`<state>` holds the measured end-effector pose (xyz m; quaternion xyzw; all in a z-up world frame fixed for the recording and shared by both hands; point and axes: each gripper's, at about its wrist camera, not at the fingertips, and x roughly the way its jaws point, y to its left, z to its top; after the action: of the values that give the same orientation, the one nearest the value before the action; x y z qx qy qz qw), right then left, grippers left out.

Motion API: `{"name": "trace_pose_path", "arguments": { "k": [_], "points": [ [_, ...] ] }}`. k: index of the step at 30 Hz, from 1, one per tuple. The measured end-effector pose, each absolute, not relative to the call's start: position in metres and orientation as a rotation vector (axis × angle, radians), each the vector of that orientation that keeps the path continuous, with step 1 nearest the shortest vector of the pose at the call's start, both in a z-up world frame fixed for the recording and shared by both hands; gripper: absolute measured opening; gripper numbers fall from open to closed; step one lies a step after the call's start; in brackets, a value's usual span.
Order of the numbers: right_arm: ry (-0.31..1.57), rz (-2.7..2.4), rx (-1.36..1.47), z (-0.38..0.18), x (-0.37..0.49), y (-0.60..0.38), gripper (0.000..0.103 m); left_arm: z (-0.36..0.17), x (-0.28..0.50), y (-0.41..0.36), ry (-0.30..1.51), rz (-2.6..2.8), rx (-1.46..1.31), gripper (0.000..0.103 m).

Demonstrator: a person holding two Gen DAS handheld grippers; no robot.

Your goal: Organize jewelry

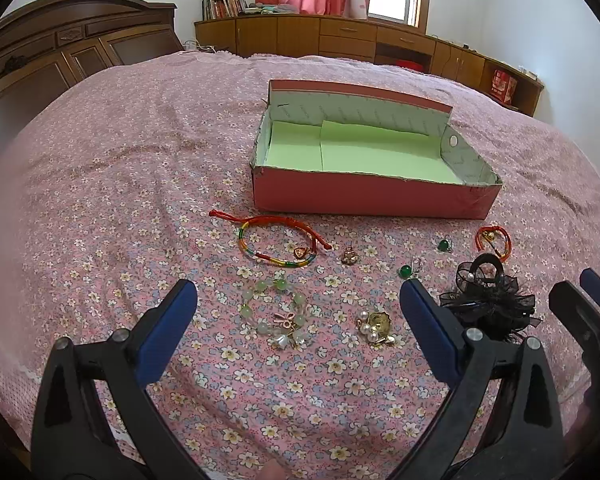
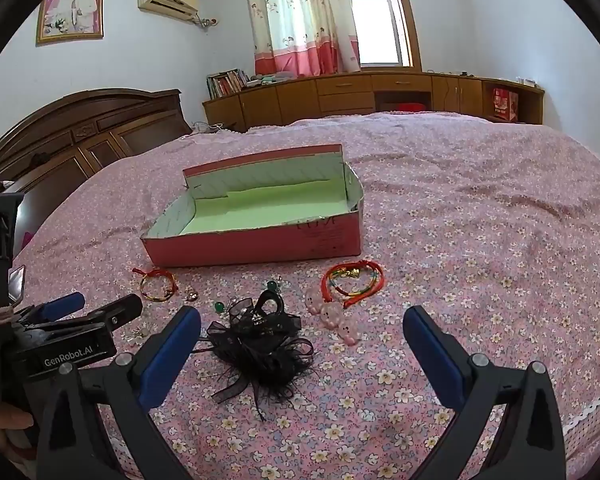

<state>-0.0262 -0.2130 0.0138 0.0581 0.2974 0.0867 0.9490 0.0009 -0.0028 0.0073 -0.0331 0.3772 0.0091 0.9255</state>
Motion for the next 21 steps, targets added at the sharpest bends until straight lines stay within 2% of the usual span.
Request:
{"name": "trace_pose_path", "arguments": {
  "k": [21],
  "points": [
    [0.604, 0.178, 0.123, 0.0144, -0.0270, -0.2127, 0.103, 0.0103, 0.0032, 0.0008, 0.765, 0.018, -0.068, 0.095]
  ]
}}
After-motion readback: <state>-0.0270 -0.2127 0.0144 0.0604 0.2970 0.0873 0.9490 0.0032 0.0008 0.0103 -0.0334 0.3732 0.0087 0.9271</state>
